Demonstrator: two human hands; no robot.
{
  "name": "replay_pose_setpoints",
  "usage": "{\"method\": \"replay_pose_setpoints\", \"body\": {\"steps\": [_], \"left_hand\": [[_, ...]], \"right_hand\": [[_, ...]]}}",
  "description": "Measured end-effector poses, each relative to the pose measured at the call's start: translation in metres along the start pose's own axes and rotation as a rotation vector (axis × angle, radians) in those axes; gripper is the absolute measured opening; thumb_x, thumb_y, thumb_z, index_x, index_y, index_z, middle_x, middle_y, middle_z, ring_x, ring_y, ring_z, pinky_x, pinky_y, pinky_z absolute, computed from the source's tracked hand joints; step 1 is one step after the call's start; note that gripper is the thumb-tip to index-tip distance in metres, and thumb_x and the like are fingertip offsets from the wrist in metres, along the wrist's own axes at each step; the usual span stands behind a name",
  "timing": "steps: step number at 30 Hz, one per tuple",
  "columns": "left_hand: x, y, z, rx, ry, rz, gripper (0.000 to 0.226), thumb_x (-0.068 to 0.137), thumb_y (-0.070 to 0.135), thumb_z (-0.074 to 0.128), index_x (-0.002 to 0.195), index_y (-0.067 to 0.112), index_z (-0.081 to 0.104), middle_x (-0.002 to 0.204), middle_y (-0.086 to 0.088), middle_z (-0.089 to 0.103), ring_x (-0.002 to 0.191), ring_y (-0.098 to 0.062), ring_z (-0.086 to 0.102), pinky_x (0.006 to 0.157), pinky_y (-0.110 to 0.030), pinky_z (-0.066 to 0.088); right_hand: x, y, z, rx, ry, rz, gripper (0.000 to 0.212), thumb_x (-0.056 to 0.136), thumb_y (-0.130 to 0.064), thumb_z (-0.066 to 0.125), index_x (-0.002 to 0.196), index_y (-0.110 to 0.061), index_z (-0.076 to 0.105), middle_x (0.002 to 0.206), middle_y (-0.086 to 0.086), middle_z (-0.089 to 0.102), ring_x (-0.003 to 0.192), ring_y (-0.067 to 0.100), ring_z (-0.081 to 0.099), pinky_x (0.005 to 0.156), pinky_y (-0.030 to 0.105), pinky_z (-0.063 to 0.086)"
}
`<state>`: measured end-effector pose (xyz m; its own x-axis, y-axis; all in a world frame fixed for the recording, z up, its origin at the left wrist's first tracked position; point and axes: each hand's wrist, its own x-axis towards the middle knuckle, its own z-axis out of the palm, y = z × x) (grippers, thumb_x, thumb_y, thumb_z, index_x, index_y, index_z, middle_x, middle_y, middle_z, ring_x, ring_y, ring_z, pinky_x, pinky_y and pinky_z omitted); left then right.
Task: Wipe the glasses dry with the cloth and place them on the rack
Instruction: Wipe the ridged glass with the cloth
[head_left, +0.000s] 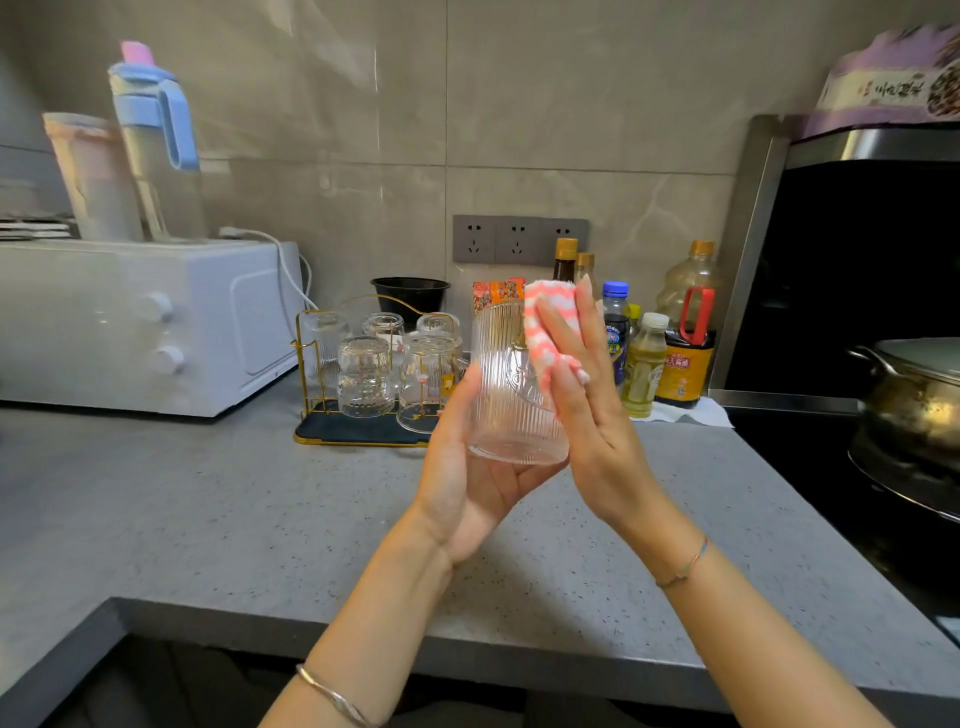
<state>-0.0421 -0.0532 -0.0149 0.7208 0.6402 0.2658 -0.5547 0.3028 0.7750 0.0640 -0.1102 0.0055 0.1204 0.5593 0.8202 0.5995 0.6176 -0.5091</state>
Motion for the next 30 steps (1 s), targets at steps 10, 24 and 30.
{"method": "replay_pose_setpoints", "body": {"steps": [10,24,30], "left_hand": [[0.003,0.000,0.000,-0.028,0.058,0.030,0.067,0.082,0.059,0.056,0.126,0.009,0.064,0.123,-0.015,0.067,0.115,-0.028,0.058,0.110,-0.044,0.038],[0.001,0.004,-0.005,0.009,0.026,-0.069,0.059,0.086,0.056,0.054,0.124,0.013,0.065,0.118,-0.009,0.068,0.101,-0.020,0.065,0.090,-0.036,0.052],[-0.001,0.002,-0.017,0.061,-0.032,-0.117,0.069,0.067,0.059,0.076,0.122,0.018,0.068,0.122,-0.009,0.067,0.098,-0.024,0.066,0.088,-0.038,0.054]], "right_hand": [[-0.036,0.005,0.026,0.031,-0.004,0.076,0.047,0.099,-0.050,0.030,0.146,-0.043,0.027,0.160,-0.019,-0.002,0.149,0.012,-0.006,0.120,0.052,0.009],[-0.026,0.007,0.025,-0.165,0.014,-0.023,0.046,0.101,-0.045,0.028,0.146,-0.037,0.028,0.160,-0.016,-0.002,0.147,0.012,-0.014,0.121,0.035,-0.002],[-0.003,0.001,0.006,0.024,0.112,0.073,0.042,0.104,-0.033,0.027,0.146,-0.029,0.032,0.159,-0.010,0.017,0.146,0.005,0.013,0.120,0.037,0.017]]}}
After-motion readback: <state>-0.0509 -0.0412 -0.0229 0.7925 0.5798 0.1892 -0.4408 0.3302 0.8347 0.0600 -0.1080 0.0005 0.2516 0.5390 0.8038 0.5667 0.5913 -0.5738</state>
